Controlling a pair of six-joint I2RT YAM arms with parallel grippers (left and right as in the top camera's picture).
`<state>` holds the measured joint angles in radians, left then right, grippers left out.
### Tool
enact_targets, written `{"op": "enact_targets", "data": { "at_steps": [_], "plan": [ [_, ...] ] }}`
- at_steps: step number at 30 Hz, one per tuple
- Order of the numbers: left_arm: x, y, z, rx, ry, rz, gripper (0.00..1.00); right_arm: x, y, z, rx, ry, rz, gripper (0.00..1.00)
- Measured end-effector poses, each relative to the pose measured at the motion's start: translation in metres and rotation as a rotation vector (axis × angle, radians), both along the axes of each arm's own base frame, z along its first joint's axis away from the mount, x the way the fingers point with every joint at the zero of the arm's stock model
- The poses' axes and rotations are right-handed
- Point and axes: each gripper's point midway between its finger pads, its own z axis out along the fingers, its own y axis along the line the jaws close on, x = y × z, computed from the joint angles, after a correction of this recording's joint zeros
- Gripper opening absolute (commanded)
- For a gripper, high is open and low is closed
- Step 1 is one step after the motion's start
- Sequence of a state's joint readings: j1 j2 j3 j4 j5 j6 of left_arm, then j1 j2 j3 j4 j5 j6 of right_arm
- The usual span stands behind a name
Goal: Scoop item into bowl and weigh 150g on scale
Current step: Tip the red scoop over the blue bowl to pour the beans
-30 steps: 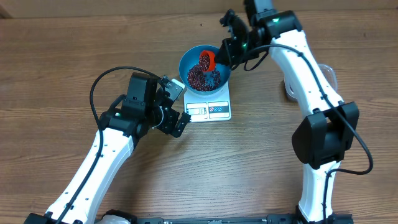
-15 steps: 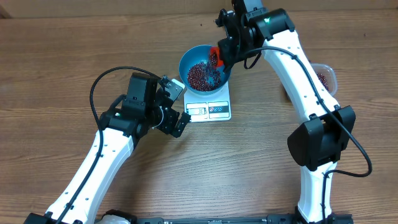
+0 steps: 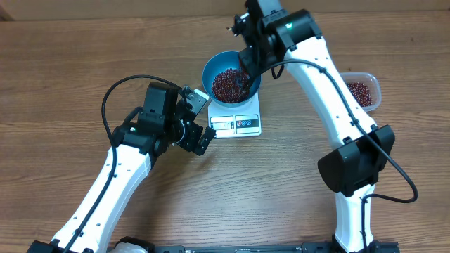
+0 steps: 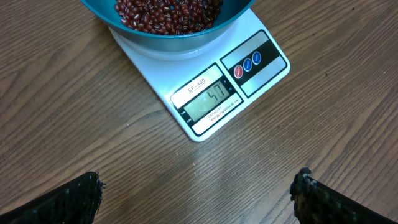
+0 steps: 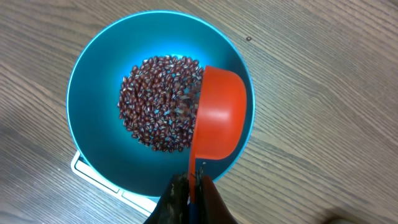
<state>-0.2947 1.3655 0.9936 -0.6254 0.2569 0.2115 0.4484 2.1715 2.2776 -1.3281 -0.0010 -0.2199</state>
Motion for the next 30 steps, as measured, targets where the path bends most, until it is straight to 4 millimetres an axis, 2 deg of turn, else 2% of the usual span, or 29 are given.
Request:
{"op": "enact_targets", "data": {
  "at_steps": [11, 18, 23, 30],
  "plan": [
    [0.000, 0.000, 0.000, 0.000, 0.000, 0.000, 1.00, 0.001, -0.001, 0.001, -0.063, -0.032, 0.027, 0.04],
    [0.000, 0.000, 0.000, 0.000, 0.000, 0.000, 0.99, 0.008, 0.001, 0.022, -0.045, -0.091, 0.031, 0.04],
    [0.000, 0.000, 0.000, 0.000, 0.000, 0.000, 0.99, -0.001, 0.001, 0.018, -0.081, -0.068, 0.071, 0.04],
    [0.000, 0.000, 0.000, 0.000, 0.000, 0.000, 1.00, -0.005, 0.012, 0.019, -0.088, -0.080, 0.107, 0.04]
  ]
}}
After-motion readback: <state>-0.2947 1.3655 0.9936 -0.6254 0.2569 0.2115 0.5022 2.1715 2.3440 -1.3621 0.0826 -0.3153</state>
